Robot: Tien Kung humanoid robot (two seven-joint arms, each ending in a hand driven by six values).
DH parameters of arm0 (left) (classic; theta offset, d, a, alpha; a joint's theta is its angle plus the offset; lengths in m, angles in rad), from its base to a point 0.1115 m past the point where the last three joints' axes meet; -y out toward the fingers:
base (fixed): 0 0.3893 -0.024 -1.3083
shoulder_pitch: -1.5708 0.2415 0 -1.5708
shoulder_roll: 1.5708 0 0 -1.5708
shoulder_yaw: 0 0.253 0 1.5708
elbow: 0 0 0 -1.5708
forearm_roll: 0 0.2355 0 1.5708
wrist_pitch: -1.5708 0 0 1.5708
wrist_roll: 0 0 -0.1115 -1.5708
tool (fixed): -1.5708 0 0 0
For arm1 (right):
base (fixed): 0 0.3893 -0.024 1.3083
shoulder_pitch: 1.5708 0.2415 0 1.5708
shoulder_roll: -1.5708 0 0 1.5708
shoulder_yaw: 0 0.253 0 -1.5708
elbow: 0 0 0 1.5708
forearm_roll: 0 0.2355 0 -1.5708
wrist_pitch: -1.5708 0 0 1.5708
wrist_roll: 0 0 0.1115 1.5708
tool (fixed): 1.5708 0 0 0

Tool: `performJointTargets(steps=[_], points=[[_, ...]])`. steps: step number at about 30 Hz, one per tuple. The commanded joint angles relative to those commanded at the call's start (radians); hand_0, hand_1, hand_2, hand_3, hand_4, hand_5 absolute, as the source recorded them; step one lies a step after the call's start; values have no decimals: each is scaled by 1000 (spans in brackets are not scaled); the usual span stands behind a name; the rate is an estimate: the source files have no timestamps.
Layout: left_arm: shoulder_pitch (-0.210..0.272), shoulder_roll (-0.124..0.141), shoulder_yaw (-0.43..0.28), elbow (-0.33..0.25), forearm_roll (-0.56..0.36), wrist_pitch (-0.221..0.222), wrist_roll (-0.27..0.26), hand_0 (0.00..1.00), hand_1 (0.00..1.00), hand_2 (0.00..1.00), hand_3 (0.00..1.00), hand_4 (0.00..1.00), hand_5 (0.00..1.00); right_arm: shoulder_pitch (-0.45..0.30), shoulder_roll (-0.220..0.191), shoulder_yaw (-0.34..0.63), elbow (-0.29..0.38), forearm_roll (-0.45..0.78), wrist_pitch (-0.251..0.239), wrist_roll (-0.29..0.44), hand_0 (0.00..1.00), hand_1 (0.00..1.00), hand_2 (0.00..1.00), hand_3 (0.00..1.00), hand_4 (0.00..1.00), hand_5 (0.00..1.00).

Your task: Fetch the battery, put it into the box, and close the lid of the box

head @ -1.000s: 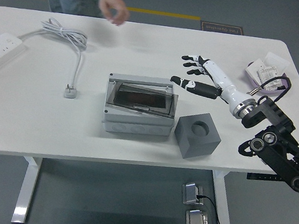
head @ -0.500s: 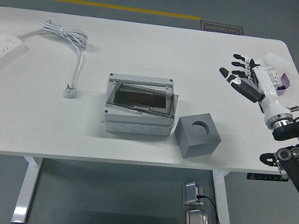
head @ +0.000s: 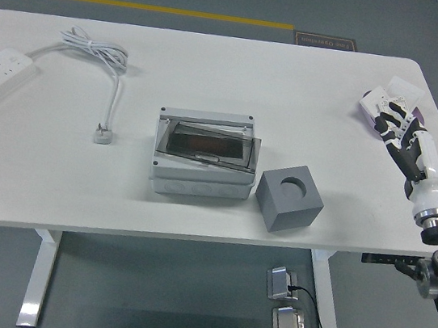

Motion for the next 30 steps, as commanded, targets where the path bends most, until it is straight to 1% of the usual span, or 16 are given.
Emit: performJointTargets(steps=[3,5,9,10,12,19,27,28,30], points=[[-3,1,4,0,-4,0,-2,627,704,615,584,601,137,-5,13,6,-23,70,10,39,789,713,772,811,926,681],[-5,2,8,0,-9,0,-4,626,704,615,585,601,137,-9,16,13,-34,115,18,61,792,712,766,798,926,699],[-5,2,19,0,-26,0,-8,626,704,615,585,601,137,-21,15,34,-44,196,29,89,792,712,766,798,926,699],[-4,2,22,0,-33,0,-10,627,704,615,584,601,137,-24,15,41,-45,214,30,94,793,708,763,792,932,714],[-2,1,28,0,-44,1,-12,627,704,615,584,601,137,-29,16,54,-44,236,30,102,793,708,763,792,932,714],[3,-3,31,0,-59,1,-13,627,704,614,585,601,140,-37,14,86,-31,257,32,113,791,707,760,784,931,721],[2,-2,32,0,-66,-2,-11,628,703,615,587,602,142,-39,10,94,-26,257,36,113,791,704,754,776,930,725],[2,-2,33,0,-67,-2,-12,631,704,615,589,602,144,-39,10,96,-26,256,36,113,789,704,749,762,926,741],[1,-2,34,0,-70,-3,-12,631,704,615,589,602,144,-38,11,98,-25,254,36,113,789,704,749,762,926,741]])
